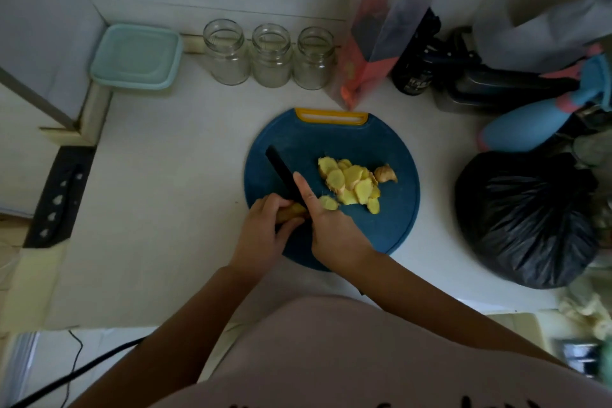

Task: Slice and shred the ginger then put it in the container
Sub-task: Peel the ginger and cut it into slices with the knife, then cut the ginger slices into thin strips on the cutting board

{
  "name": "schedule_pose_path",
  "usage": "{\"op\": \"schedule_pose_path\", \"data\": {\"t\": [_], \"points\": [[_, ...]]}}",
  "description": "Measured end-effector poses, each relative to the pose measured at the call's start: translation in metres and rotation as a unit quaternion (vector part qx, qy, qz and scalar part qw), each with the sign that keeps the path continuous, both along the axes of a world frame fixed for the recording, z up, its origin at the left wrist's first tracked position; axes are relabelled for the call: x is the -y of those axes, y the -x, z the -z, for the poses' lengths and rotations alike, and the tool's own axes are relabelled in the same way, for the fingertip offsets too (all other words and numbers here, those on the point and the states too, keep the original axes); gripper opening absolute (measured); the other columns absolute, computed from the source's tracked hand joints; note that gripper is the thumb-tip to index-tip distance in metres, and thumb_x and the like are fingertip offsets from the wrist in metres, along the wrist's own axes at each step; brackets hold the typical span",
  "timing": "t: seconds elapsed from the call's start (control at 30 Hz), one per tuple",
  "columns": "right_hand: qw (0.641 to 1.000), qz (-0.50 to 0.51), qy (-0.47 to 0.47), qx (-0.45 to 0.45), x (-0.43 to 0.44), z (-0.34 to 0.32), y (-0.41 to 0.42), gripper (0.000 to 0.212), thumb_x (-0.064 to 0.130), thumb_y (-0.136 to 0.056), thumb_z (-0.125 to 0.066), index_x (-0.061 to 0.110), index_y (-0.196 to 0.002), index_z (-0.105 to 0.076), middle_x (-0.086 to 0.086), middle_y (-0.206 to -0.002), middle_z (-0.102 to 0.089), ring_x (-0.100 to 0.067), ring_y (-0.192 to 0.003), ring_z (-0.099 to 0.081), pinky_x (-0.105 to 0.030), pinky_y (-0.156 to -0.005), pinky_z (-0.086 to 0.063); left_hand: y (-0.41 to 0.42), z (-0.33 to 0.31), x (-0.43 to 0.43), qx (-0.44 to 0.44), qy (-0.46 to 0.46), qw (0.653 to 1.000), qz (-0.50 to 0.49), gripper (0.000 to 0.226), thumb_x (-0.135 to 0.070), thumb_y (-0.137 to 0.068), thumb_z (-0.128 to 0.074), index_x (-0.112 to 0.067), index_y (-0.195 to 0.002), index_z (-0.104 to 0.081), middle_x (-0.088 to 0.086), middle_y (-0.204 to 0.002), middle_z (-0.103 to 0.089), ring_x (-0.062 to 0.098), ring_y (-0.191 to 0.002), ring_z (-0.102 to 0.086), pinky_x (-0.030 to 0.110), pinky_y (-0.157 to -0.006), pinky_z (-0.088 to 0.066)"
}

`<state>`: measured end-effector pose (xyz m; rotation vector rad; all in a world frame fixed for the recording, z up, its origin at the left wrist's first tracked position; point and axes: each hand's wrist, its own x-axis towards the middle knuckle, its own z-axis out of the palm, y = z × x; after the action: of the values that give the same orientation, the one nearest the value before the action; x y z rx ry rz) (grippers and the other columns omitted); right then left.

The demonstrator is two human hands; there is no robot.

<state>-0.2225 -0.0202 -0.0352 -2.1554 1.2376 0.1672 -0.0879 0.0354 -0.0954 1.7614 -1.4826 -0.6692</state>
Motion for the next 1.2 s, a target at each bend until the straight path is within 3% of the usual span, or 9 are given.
{"op": "schedule_pose_path", "data": {"t": [0.2, 0.33, 0.53, 0.7, 0.8, 0.93, 1.03, 1.13, 1.2], "points": [[0.999, 0.031, -0.013, -0.024, -0.01, -0.004, 0.006, 0.107, -0.002, -0.088, -0.049, 0.05, -0.127, 0.036, 0.001, -0.063, -0.041, -0.016, -0.055, -0.046, -0.033, -0.057, -0.044, 0.002, -0.01, 0.009, -0.002, -0.01, 0.999, -0.051, 0.02, -0.018, -0.086, -0.069, -0.007, -0.099, -0.06, -0.002, -0.091, -0.06, 0.016, -0.083, -0.056, 0.025, -0.07, -0.04], [0.999, 0.034, -0.012, -0.021, -0.011, -0.006, 0.008, 0.105, -0.001, -0.088, -0.048, 0.049, -0.132, 0.032, 0.001, -0.064, -0.04, -0.016, -0.056, -0.045, -0.034, -0.058, -0.043, 0.002, -0.012, 0.013, -0.016, -0.024, 0.998, -0.06, 0.022, -0.02, -0.086, -0.069, -0.006, -0.102, -0.061, 0.003, -0.093, -0.065, 0.016, -0.082, -0.06, 0.018, -0.068, -0.043], [0.998, 0.048, -0.008, -0.031, -0.02, -0.01, 0.012, 0.105, -0.001, -0.087, -0.049, 0.046, -0.14, 0.029, -0.003, -0.07, -0.046, -0.02, -0.061, -0.05, -0.034, -0.058, -0.046, 0.014, -0.009, 0.009, -0.009, -0.018, 0.994, -0.107, 0.024, -0.019, -0.089, -0.065, -0.003, -0.106, -0.06, 0.01, -0.097, -0.066, 0.021, -0.086, -0.061, 0.032, -0.073, -0.049], [0.992, 0.124, -0.005, -0.012, -0.016, -0.006, 0.034, 0.104, -0.002, -0.086, -0.046, 0.048, -0.143, 0.025, -0.008, -0.076, -0.054, -0.024, -0.066, -0.051, -0.037, -0.064, -0.048, -0.011, -0.022, 0.026, -0.043, -0.029, 0.964, -0.259, 0.03, -0.019, -0.091, -0.063, 0.005, -0.108, -0.057, 0.02, -0.103, -0.065, 0.028, -0.093, -0.061, 0.024, -0.075, -0.039], [0.99, 0.129, -0.03, 0.051, -0.007, -0.005, 0.046, 0.094, 0.0, -0.091, -0.044, 0.043, -0.148, 0.018, -0.011, -0.081, -0.057, -0.025, -0.068, -0.053, -0.034, -0.067, -0.047, -0.027, -0.024, 0.029, -0.041, -0.031, 0.982, -0.183, 0.029, -0.017, -0.087, -0.068, -0.001, -0.108, -0.056, 0.012, -0.104, -0.065, 0.018, -0.092, -0.06, 0.024, -0.079, -0.045], [0.979, 0.135, -0.043, 0.147, 0.005, -0.008, 0.05, 0.081, 0.002, -0.094, -0.047, 0.033, -0.155, -0.002, -0.016, -0.126, -0.055, -0.026, -0.091, -0.058, -0.027, -0.076, -0.049, -0.009, -0.028, 0.028, -0.038, 0.007, 0.995, -0.089, 0.03, -0.012, -0.079, -0.076, -0.008, -0.104, -0.06, 0.002, -0.099, -0.065, 0.016, -0.091, -0.061, 0.028, -0.081, -0.048], [0.967, 0.15, -0.06, 0.198, 0.008, -0.021, 0.054, 0.078, 0.005, -0.096, -0.048, 0.043, -0.152, -0.009, 0.001, -0.105, -0.057, -0.008, -0.061, -0.054, -0.011, -0.05, -0.042, -0.004, -0.025, 0.019, -0.007, 0.004, 0.999, -0.046, 0.031, -0.011, -0.075, -0.079, -0.01, -0.1, -0.061, 0.002, -0.099, -0.066, 0.016, -0.09, -0.061, 0.028, -0.08, -0.048], [0.954, 0.178, -0.061, 0.235, 0.015, -0.034, 0.061, 0.073, 0.006, -0.096, -0.049, 0.044, -0.15, -0.018, 0.011, -0.088, -0.054, -0.001, -0.047, -0.055, -0.012, -0.043, -0.041, -0.008, -0.021, 0.007, 0.013, -0.002, 1.0, -0.022, 0.032, -0.011, -0.074, -0.08, -0.014, -0.099, -0.062, -0.001, -0.099, -0.064, 0.013, -0.091, -0.059, 0.023, -0.079, -0.046], [0.95, 0.2, -0.053, 0.233, 0.022, -0.039, 0.063, 0.059, 0.006, -0.096, -0.05, 0.033, -0.145, -0.03, 0.005, -0.085, -0.054, -0.005, -0.048, -0.053, -0.015, -0.041, -0.041, -0.011, -0.02, 0.002, 0.023, 0.0, 1.0, -0.015, 0.036, -0.008, -0.073, -0.08, -0.015, -0.103, -0.062, -0.002, -0.102, -0.062, 0.011, -0.094, -0.057, 0.022, -0.081, -0.044]]}}
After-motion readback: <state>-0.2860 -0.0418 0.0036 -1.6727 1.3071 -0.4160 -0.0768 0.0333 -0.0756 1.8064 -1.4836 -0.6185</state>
